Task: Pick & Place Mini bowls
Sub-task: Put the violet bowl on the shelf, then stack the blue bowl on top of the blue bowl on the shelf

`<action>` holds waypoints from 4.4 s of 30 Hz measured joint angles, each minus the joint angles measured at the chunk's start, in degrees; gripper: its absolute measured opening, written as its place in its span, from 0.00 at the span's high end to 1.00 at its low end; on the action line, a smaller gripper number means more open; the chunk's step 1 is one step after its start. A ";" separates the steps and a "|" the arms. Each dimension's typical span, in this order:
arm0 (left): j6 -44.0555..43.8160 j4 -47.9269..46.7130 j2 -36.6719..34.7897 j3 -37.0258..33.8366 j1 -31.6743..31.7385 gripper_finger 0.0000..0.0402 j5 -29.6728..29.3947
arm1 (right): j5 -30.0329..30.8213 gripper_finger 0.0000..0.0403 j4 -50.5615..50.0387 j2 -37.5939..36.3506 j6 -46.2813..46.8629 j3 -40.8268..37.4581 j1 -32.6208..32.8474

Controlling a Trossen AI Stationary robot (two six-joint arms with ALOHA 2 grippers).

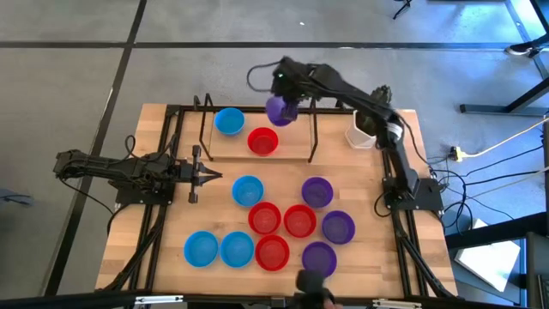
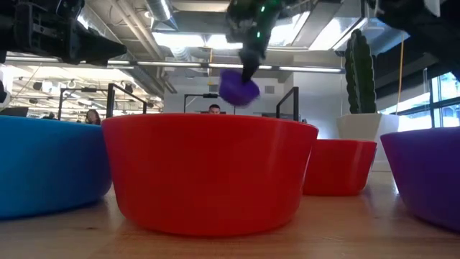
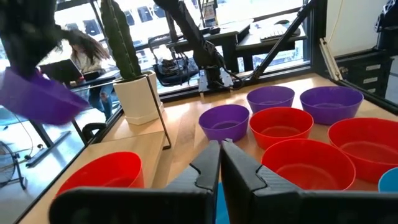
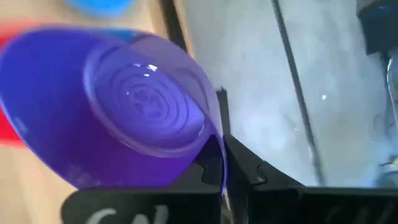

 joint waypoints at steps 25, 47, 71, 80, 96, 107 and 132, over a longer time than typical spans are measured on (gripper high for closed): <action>0.86 -0.07 0.00 0.00 0.00 0.97 -0.01 | -3.56 0.99 -5.21 10.15 -9.76 -0.21 -2.08; 0.84 -0.09 0.00 0.00 0.00 0.98 -0.01 | -0.83 0.82 -5.20 13.46 -9.74 -0.29 -2.69; 1.71 -0.48 0.02 0.00 0.00 0.97 -0.03 | -2.03 0.85 -13.77 8.13 -3.43 1.95 3.89; 1.43 -1.37 0.02 0.00 -0.02 0.98 -0.19 | -8.87 0.98 -17.94 8.04 -1.39 0.88 7.22; 2.21 -1.77 0.02 0.00 0.00 0.99 -1.69 | -11.42 0.99 -16.39 9.57 -2.49 -3.14 8.96; 2.31 -1.75 0.00 0.00 -0.01 0.99 -1.69 | -9.97 0.99 -13.09 9.68 -3.93 -7.84 8.91; 2.26 -1.75 0.00 0.00 0.00 0.99 -1.69 | -5.07 0.99 -10.17 9.68 -3.66 -7.82 8.76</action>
